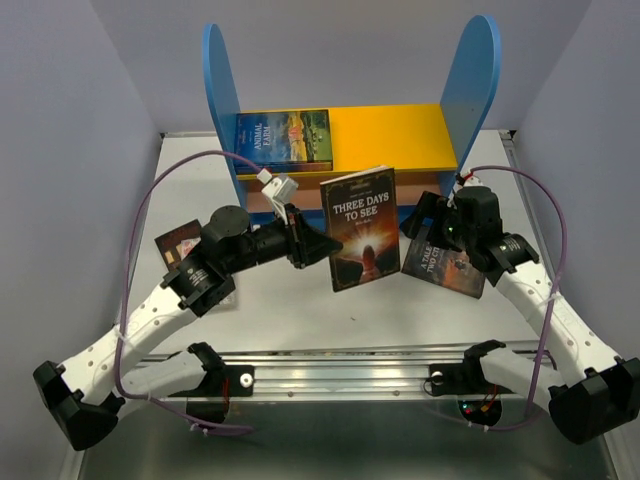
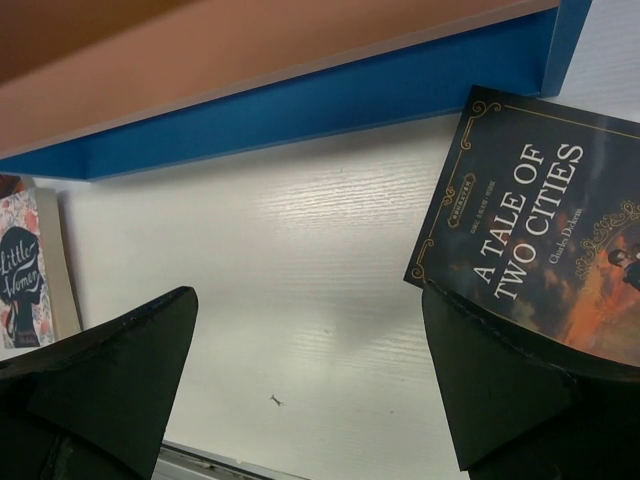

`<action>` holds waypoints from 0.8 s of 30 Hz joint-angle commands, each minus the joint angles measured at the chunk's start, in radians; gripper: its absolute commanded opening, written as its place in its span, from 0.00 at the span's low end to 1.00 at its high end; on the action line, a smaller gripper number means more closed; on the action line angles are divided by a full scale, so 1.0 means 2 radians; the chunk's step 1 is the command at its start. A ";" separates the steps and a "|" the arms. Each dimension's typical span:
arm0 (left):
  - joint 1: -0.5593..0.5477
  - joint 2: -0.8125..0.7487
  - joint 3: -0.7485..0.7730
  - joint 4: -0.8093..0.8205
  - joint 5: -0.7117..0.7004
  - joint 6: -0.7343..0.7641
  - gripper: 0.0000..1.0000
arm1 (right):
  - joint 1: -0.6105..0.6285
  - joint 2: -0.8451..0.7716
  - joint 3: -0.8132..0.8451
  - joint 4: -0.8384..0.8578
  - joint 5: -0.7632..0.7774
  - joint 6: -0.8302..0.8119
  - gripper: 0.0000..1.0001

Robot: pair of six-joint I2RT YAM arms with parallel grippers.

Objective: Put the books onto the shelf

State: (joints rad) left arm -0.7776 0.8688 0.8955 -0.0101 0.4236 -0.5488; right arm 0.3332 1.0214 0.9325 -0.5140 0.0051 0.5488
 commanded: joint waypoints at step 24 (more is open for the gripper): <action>0.008 0.249 0.250 0.145 -0.662 -0.284 0.00 | -0.002 -0.023 0.047 -0.024 0.013 -0.027 1.00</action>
State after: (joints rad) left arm -0.7635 1.3911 1.3556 0.2340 -0.6670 -0.8749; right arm 0.3332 1.0019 0.9760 -0.5682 0.0193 0.5117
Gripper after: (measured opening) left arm 0.197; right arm 0.995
